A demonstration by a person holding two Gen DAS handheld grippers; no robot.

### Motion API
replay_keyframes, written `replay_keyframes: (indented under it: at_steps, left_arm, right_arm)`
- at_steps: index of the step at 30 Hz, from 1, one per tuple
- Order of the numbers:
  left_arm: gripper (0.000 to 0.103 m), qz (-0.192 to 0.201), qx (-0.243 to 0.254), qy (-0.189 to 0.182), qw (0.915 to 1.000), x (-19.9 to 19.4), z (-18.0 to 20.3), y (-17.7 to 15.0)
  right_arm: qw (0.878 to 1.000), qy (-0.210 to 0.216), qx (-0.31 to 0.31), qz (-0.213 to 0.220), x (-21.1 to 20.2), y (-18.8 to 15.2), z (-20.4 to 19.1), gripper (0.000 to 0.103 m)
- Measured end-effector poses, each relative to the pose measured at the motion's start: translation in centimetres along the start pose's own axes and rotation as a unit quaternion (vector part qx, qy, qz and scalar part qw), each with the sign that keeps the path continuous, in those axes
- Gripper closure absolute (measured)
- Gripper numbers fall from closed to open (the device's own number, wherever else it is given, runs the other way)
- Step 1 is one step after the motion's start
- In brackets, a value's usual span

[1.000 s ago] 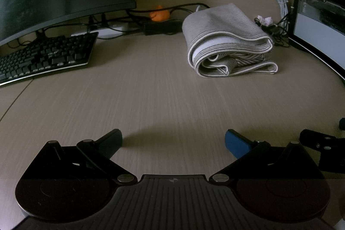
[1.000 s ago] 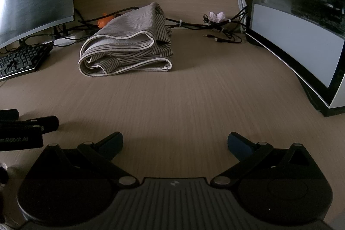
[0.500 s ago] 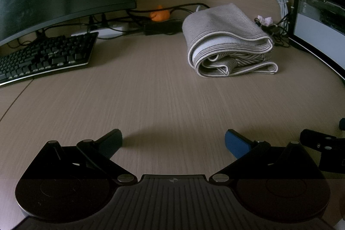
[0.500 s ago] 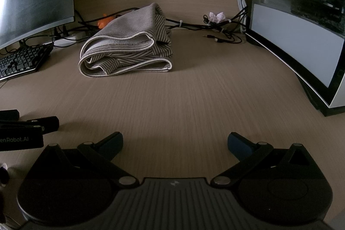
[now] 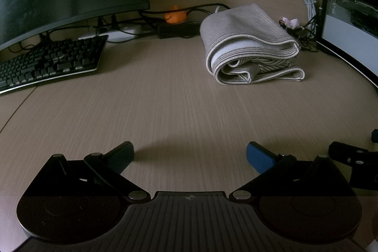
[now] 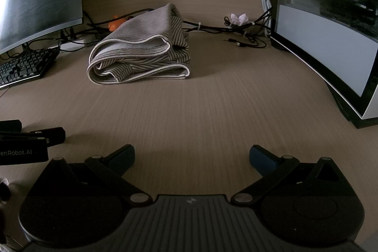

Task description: Fold clothes

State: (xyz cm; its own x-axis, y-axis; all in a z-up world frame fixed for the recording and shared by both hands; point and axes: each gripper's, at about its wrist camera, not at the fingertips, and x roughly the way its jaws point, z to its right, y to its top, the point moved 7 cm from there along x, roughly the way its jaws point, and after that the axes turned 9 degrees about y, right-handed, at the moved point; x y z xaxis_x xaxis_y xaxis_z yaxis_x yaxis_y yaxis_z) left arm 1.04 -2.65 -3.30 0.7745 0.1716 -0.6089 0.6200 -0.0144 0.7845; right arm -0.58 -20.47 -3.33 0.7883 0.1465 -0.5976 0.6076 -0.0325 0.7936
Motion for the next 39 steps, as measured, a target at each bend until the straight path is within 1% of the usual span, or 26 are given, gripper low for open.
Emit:
replay_keyframes:
  at_steps: [22,28,39]
  left_arm:
    - [0.000,-0.006,0.001,-0.002,1.0000,0.04,-0.03,0.05]
    - [0.000,-0.016,0.004,-0.004,0.9998,-0.09,0.02,0.03]
    - [0.000,-0.013,0.007,-0.010,0.9999,-0.23,-0.06,-0.13]
  right_arm:
    - [1.000,-0.001,-0.002,-0.002,0.05,0.00,-0.12,0.000]
    - [1.000,-0.003,-0.002,-0.003,0.09,0.05,-0.09,0.000]
    - [1.000,-0.003,-0.003,-0.004,0.26,0.13,0.11,0.000]
